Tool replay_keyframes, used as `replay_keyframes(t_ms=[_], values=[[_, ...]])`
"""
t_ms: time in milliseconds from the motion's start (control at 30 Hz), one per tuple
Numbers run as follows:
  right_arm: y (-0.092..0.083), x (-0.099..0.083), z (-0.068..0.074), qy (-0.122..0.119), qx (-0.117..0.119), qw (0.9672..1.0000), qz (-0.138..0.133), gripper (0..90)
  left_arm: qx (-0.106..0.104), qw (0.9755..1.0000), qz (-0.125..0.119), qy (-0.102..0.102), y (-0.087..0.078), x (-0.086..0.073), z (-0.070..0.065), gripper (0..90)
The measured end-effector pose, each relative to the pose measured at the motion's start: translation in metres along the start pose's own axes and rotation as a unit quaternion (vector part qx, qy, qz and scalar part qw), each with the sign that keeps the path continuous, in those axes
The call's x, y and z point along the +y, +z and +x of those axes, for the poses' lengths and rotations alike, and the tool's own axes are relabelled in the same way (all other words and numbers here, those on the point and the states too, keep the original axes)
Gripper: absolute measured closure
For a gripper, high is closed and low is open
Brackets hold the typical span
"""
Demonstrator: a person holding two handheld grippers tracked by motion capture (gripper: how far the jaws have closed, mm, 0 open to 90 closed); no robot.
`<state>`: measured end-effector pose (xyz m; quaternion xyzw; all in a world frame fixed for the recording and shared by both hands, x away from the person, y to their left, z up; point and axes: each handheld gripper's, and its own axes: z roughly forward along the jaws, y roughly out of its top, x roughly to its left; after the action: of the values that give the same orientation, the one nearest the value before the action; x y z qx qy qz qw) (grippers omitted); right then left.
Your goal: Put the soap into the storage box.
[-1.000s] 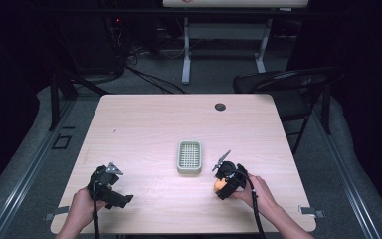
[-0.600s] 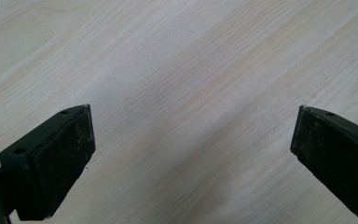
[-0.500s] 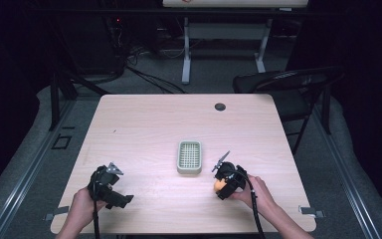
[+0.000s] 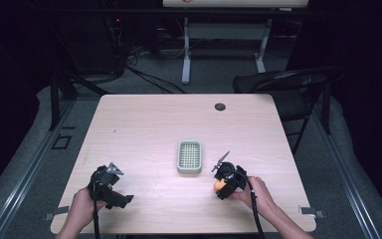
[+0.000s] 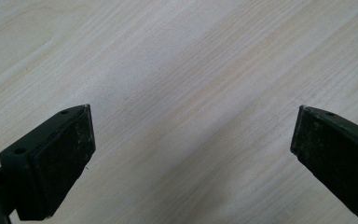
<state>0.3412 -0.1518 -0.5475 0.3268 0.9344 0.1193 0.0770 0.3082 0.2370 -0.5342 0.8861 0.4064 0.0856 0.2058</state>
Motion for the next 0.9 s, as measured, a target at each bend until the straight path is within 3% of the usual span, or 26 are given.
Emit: replay_keyframes(t_ms=[767,900], values=[[-0.008,0.000,-0.001,-0.002,-0.002,1.0000,-0.004,25.5,0.000,1.0000,0.000,0.002,0.000,0.000,0.000,0.0],[-0.011,-0.001,-0.004,0.006,0.003,0.9998,-0.018,25.6,0.000,1.0000,0.001,0.003,0.000,0.000,0.000,0.0]])
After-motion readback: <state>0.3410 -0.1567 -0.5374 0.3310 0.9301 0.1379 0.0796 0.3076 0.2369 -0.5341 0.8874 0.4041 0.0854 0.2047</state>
